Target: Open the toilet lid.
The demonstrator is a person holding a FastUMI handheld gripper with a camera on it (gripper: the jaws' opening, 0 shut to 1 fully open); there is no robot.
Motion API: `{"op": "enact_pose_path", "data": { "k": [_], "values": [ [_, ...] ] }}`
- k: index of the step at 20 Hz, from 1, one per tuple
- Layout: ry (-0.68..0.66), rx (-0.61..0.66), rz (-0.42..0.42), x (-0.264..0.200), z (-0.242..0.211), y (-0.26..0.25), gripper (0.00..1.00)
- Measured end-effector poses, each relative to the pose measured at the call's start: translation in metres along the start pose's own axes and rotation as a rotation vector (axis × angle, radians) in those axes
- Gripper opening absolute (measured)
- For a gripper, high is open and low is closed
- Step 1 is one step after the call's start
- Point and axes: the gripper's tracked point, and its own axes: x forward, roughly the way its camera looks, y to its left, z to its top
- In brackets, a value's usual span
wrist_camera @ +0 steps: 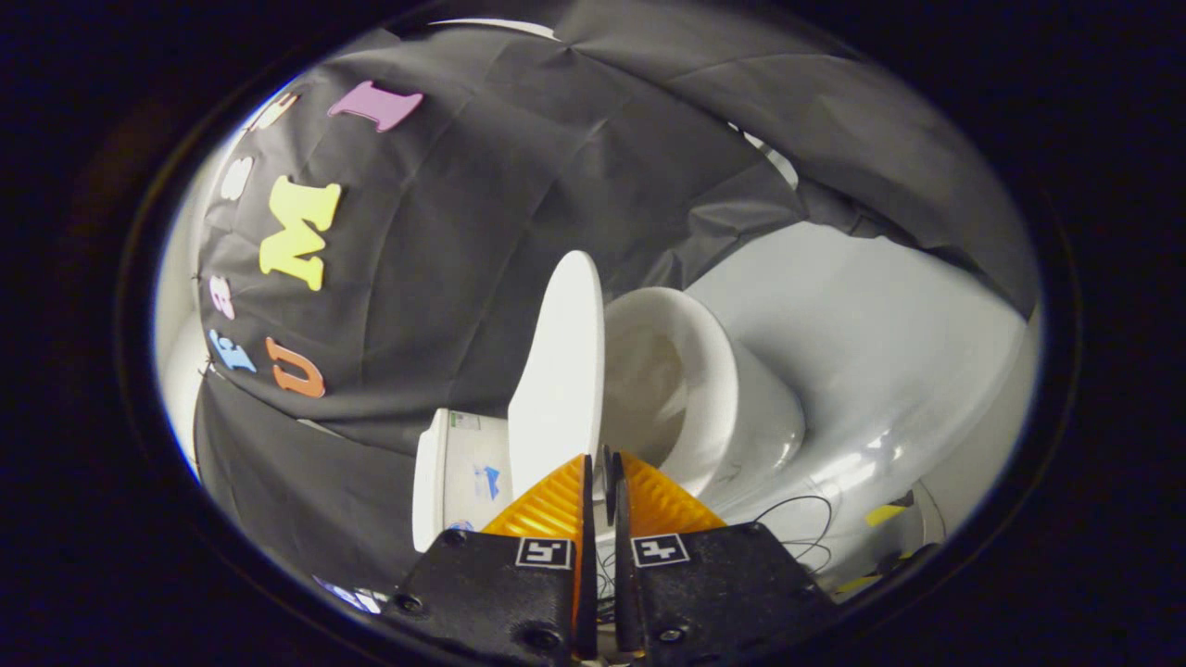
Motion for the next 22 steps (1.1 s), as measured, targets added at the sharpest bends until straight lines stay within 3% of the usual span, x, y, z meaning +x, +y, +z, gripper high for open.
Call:
{"op": "enact_pose_path", "data": {
  "k": [8,22],
  "values": [
    [-0.022,-0.111,0.009,-0.017,-0.003,0.06,0.11],
    [-0.037,-0.353,-0.07,-0.02,-0.022,0.147,0.11]
  ]
}}
